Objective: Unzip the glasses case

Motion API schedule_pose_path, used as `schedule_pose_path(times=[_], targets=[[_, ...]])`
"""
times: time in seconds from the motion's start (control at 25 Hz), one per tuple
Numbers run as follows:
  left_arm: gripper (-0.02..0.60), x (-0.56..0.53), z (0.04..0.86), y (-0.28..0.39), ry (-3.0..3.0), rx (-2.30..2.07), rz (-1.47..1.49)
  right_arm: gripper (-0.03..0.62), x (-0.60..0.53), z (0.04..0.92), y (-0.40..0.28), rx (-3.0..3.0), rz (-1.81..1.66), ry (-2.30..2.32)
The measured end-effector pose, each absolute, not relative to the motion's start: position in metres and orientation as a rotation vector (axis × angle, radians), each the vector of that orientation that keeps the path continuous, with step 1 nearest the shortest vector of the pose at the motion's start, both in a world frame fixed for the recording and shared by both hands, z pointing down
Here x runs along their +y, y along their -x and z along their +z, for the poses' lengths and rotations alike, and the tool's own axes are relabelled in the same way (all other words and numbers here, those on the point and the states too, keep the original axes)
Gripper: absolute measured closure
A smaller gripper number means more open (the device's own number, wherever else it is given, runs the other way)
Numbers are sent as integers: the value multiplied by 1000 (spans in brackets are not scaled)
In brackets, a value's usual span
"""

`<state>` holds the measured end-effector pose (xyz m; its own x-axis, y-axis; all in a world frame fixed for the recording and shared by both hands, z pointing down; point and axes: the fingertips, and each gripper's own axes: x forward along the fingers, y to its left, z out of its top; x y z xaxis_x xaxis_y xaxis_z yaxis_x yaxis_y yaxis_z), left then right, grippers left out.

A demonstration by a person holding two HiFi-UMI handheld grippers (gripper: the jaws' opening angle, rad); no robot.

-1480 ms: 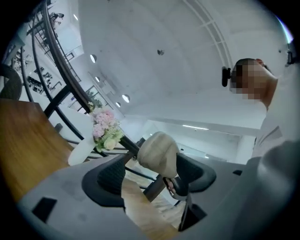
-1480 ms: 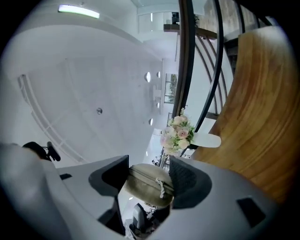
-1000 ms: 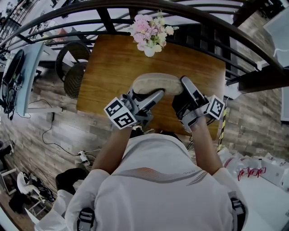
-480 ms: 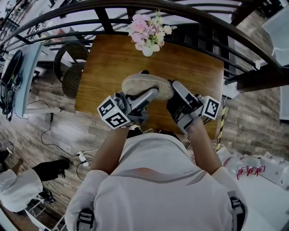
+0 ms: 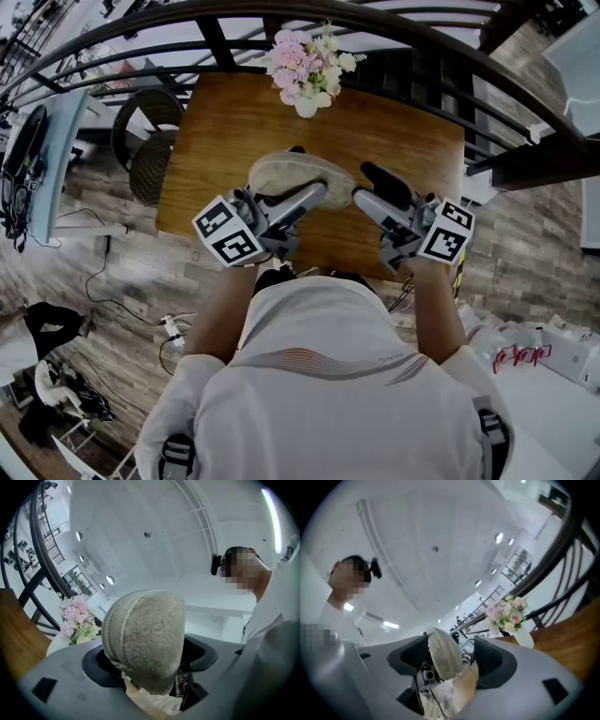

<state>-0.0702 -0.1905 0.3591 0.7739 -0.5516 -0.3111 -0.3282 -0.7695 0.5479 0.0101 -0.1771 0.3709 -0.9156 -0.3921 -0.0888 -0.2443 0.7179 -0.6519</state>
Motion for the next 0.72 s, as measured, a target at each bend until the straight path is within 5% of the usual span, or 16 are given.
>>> schedule_pose_path(times=[0.2,0.36,0.72], targets=[[239,-187,358,64,-2488,-604,-603,214,-158,381,12,3002,-751,460],[239,-186,358,62,-2476,-595,-615,322,-158,382,12,2988,-718,479],[239,-186,335,64,-2539,-567,-718,334,-163,370,9,2688,-999,348]])
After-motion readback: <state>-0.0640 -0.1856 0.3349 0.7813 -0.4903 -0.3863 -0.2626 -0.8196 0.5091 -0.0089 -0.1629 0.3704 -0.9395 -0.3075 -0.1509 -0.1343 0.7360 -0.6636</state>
